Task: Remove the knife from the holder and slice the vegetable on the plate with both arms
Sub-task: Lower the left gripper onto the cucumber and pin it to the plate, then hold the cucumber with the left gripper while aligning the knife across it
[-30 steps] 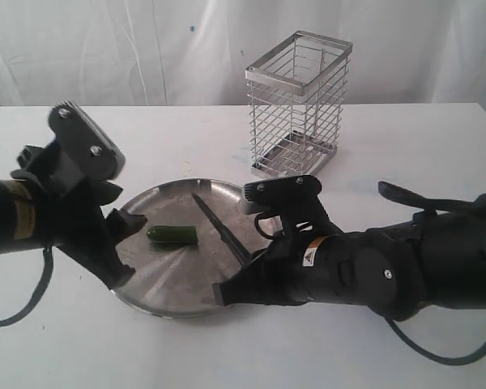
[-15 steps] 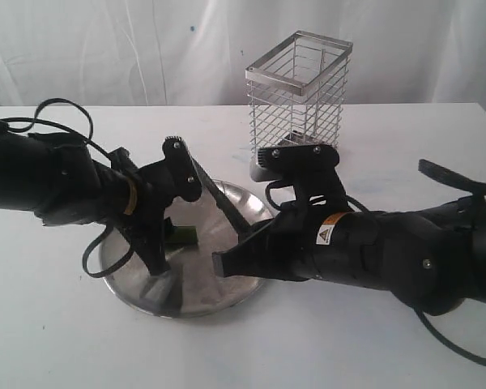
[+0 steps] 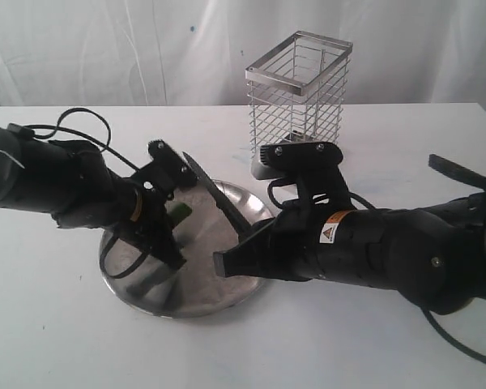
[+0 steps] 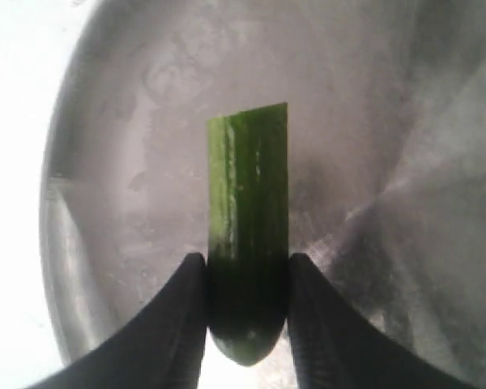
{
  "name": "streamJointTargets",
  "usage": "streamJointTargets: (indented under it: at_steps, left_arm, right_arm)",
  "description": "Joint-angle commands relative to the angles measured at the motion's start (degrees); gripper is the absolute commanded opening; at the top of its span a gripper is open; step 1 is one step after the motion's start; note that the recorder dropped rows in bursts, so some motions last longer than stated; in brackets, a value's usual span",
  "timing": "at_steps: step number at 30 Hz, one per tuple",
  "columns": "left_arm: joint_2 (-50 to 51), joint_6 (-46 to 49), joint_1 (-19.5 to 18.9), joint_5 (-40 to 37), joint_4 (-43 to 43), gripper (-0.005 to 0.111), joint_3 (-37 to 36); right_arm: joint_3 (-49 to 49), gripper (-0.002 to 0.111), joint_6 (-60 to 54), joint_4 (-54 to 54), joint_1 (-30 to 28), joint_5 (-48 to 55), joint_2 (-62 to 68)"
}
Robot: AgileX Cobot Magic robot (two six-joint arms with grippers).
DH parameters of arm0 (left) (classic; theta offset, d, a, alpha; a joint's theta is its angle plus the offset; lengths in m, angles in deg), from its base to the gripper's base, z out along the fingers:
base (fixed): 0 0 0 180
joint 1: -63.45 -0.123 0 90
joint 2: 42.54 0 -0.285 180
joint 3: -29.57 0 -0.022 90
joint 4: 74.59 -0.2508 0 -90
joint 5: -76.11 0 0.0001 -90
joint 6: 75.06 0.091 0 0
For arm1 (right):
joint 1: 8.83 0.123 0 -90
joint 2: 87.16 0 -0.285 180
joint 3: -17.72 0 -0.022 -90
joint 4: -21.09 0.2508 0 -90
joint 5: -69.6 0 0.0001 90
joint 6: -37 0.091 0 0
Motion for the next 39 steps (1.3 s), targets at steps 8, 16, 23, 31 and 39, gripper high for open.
streamJointTargets:
  at_steps: [8, 16, 23, 31, 39]
  left_arm:
    - [-1.42, 0.51, 1.69, -8.31, 12.81, 0.040, -0.49]
    - [-1.18, 5.94, 1.69, -11.93, 17.99, 0.054, -0.49]
    - [-6.71, 7.93, 1.69, -18.36, 16.86, 0.055, -0.30]
    - [-15.51, 9.31, 1.46, -19.83, 16.86, 0.055, -0.30]
    - [-17.66, 9.31, 1.47, -19.83, 16.86, 0.055, -0.30]
  right_arm:
    - [-0.17, 0.000, -6.51, -0.15, -0.29, 3.32, -0.61]
    - [-0.17, 0.000, -13.74, -0.38, -0.29, 7.08, -0.61]
    - [-0.17, 0.000, -16.57, -0.60, -0.29, 8.02, -0.61]
    - [-0.17, 0.000, -16.69, -2.74, -0.29, 8.02, -0.38]
    - [-0.17, 0.000, -16.69, -2.99, -0.29, 8.15, 2.25]
